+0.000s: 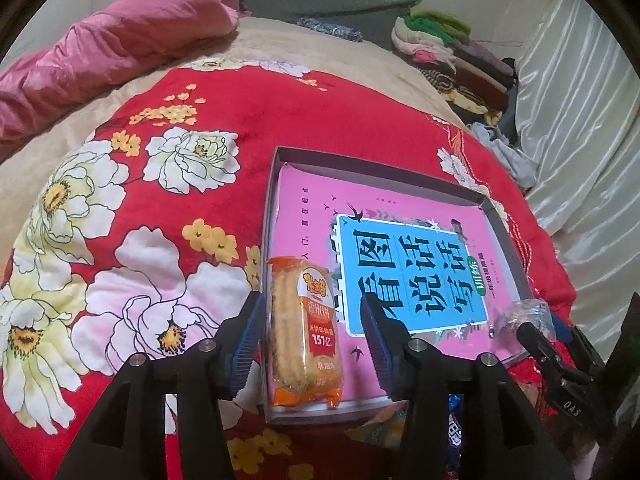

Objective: Organize snacks
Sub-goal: 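Open both tools to drop the breadstick bag and clear bag into the tray, then withdraw both open tools from the tray back toward the snack pile, then lower the left tool over the Snickers bar while the right tool approaches the barcode cake packet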

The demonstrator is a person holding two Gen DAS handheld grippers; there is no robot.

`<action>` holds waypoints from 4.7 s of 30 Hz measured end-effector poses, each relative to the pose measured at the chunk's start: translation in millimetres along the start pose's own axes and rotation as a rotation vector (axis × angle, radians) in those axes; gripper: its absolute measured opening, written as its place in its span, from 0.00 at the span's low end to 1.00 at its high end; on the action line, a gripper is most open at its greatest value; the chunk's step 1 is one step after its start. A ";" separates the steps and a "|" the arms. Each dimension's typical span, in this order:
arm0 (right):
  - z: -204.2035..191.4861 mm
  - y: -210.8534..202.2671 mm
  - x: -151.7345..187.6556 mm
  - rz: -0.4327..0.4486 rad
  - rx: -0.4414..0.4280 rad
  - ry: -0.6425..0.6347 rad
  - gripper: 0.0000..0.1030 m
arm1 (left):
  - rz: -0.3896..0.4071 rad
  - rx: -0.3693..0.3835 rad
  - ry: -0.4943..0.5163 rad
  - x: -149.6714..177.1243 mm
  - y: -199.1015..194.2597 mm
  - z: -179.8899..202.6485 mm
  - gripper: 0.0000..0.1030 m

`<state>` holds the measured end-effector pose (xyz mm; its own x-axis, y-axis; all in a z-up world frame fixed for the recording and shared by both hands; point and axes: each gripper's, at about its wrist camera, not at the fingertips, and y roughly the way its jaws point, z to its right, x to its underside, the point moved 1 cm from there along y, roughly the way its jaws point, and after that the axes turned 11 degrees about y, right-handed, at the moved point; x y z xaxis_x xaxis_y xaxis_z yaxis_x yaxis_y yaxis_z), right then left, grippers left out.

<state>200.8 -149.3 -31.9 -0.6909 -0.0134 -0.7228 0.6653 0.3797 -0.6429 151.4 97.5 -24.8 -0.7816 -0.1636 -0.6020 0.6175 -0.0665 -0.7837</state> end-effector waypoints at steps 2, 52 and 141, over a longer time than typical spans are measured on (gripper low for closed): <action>-1.4 0.3 0.4 -0.005 -0.018 0.000 0.79 | 0.002 0.001 0.005 0.4 -2.2 1.0 0.53; 2.9 -30.9 -10.8 0.100 -0.066 0.032 0.86 | 0.081 -0.009 0.069 13.4 -58.3 25.1 0.76; -29.0 -87.4 77.1 -0.097 -0.001 0.026 0.89 | -0.075 0.097 0.310 116.9 -69.4 73.6 0.77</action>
<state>81.3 -156.7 -24.0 -0.7590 -0.0264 -0.6506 0.5946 0.3791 -0.7090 23.7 10.5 -29.5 -0.8057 0.1517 -0.5726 0.5510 -0.1626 -0.8185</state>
